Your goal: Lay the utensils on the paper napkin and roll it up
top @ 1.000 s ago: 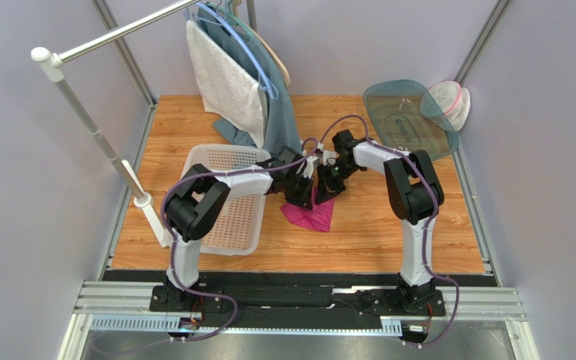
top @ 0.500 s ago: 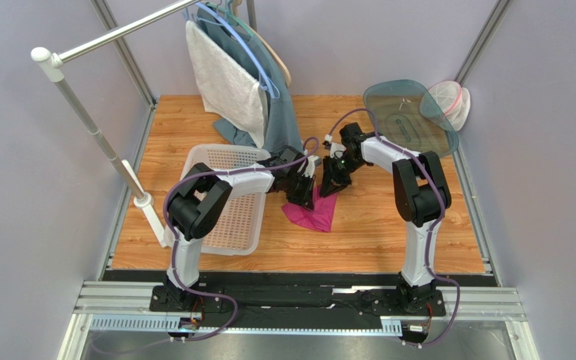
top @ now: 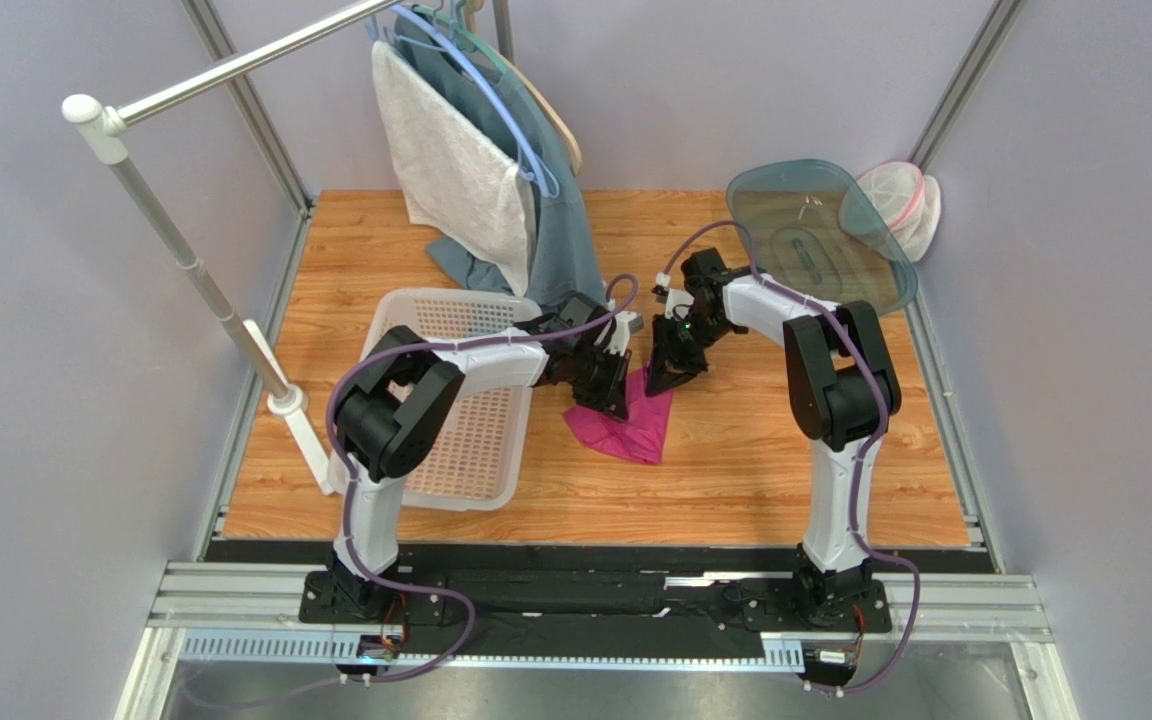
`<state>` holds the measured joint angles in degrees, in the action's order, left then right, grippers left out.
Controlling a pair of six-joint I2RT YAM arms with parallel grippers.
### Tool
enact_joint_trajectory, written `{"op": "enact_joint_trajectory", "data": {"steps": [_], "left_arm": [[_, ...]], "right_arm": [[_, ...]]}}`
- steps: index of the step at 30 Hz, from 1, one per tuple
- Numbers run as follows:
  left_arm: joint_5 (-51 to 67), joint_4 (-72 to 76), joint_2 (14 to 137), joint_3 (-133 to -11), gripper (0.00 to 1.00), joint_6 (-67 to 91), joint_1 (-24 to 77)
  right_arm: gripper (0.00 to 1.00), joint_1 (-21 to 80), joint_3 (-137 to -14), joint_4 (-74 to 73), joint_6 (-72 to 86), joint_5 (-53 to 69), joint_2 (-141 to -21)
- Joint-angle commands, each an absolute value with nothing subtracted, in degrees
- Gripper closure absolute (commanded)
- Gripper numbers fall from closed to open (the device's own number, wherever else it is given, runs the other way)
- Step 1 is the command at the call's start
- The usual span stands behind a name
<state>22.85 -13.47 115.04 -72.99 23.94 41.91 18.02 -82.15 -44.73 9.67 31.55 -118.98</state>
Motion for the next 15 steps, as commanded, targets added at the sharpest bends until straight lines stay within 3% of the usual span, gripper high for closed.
{"op": "enact_joint_trajectory", "data": {"steps": [1,15], "left_arm": [[23.2,-11.51,111.45,-70.93,0.95,22.77,42.19],[26.02,-7.03,111.09,-73.03,0.92,24.34,44.56]], "right_arm": [[0.91,18.63,-81.39,-41.84,8.44,25.49,-123.48],[0.93,18.54,-80.68,-42.45,7.65,23.55,-122.52]]}}
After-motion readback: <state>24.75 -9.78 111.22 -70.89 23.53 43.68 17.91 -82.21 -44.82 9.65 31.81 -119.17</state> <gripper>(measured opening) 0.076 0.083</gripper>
